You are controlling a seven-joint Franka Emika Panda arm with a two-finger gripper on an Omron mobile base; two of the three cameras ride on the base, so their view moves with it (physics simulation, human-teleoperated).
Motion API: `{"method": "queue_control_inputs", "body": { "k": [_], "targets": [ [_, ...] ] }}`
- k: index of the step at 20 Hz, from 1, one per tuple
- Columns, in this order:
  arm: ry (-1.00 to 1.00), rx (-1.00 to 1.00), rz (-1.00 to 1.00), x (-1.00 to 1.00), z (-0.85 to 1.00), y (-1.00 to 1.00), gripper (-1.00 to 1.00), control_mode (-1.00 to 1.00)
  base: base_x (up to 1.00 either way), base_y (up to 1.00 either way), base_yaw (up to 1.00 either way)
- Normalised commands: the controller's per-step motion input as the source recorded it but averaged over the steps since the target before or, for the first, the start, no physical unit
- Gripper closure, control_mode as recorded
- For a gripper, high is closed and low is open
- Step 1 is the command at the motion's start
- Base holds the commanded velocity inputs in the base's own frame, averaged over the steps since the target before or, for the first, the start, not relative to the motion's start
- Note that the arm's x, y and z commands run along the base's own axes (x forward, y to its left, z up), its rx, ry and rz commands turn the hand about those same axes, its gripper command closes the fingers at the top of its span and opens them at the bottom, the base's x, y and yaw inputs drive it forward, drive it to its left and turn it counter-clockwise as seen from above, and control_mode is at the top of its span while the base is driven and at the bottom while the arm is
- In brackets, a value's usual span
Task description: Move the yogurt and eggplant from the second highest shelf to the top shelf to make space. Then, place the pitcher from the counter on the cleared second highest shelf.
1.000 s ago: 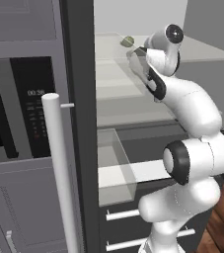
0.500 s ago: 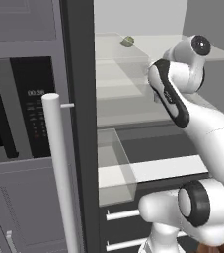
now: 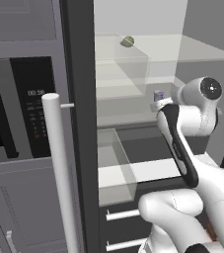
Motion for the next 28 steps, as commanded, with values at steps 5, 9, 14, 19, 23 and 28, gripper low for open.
{"method": "queue_control_inputs", "body": {
  "k": [5, 9, 14, 19, 23, 28],
  "targets": [
    [0.02, 0.0, -0.09, -0.17, -0.21, -0.29, -1.0, -1.0, 0.0, 0.0, 0.0],
    [0.0, 0.06, -0.14, 0.09, 0.0, -0.41, -1.0, -1.0, 0.0, 0.0, 0.0],
    [0.02, 0.09, -0.08, 0.25, -0.02, -0.42, -1.0, -1.0, 0.0, 0.0, 0.0],
    [0.11, 0.07, -0.03, 0.5, -0.02, -0.24, -1.0, -1.0, 0.0, 0.0, 0.0],
    [0.1, 0.02, 0.0, 0.58, -0.03, -0.01, -1.0, -1.0, 0.0, 0.0, 0.0],
    [0.1, 0.0, 0.02, 0.64, -0.01, 0.0, -1.0, -1.0, 0.0, 0.0, 0.0]
  ]
}}
